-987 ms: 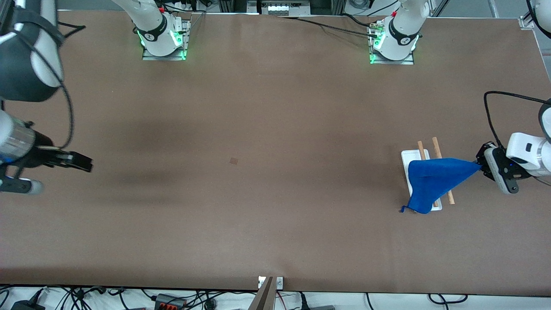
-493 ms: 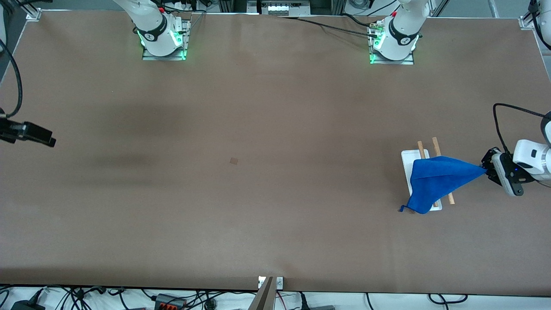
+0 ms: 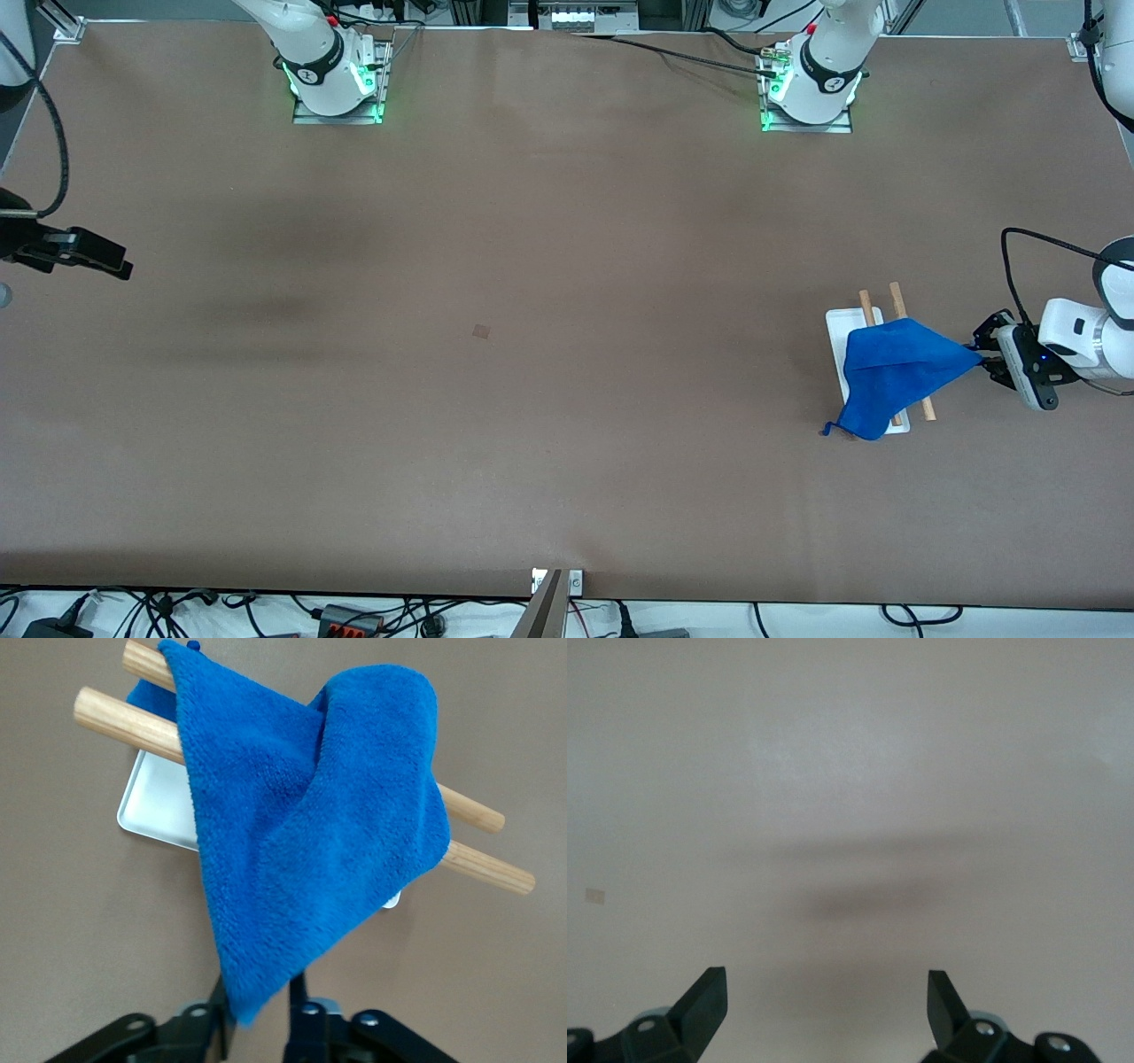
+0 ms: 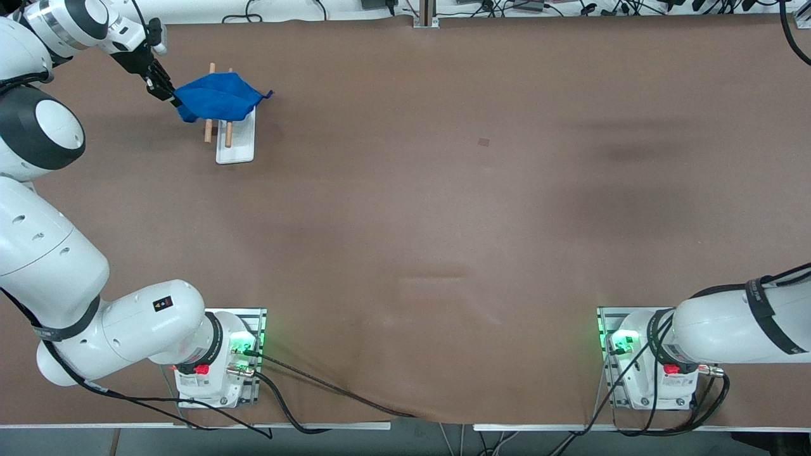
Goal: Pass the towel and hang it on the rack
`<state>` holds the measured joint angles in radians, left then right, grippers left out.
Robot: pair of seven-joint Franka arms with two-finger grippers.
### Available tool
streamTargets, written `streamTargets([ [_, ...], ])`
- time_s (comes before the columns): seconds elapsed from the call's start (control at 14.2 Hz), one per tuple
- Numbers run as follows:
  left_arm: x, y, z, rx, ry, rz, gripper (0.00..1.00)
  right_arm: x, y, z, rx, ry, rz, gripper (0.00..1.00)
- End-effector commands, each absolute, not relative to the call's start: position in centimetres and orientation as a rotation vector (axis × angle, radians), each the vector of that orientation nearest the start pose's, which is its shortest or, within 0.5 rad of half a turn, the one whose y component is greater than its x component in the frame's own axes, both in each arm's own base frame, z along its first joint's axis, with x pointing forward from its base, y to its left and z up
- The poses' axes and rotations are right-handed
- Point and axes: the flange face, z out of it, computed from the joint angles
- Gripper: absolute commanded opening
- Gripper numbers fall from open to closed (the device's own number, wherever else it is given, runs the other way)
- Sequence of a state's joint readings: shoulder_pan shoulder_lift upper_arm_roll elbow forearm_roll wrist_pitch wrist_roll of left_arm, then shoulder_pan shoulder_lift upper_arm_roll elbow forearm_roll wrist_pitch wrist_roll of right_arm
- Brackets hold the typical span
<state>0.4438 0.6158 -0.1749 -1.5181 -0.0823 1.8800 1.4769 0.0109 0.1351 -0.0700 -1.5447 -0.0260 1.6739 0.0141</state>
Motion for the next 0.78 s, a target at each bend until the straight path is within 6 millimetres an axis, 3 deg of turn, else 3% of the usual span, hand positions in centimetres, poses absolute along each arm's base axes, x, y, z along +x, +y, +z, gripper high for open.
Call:
streamTargets([
  [0.0, 65.2, 20.4, 29.8, -2.887, 1.894, -0.02, 1.0, 56.7, -3.4, 56.0, -3.176, 0.083, -0.008, 1.0],
  [0.21, 65.8, 20.1, 32.0, -2.864, 1.916, -0.019, 1.0, 56.7, -3.6, 56.1, -3.17, 0.09, 0.006, 1.0],
  [0.42, 66.3, 20.3, 36.2, -2.881, 1.942, 0.025, 1.0, 57.4, -3.3, 55.8, -3.168, 0.076, 0.011, 1.0],
  [0.7, 65.6, 20.6, 42.8, -3.052, 1.755, 0.153, 1.0, 57.8, -2.8, 56.8, -3.168, 0.065, -0.026, 1.0],
])
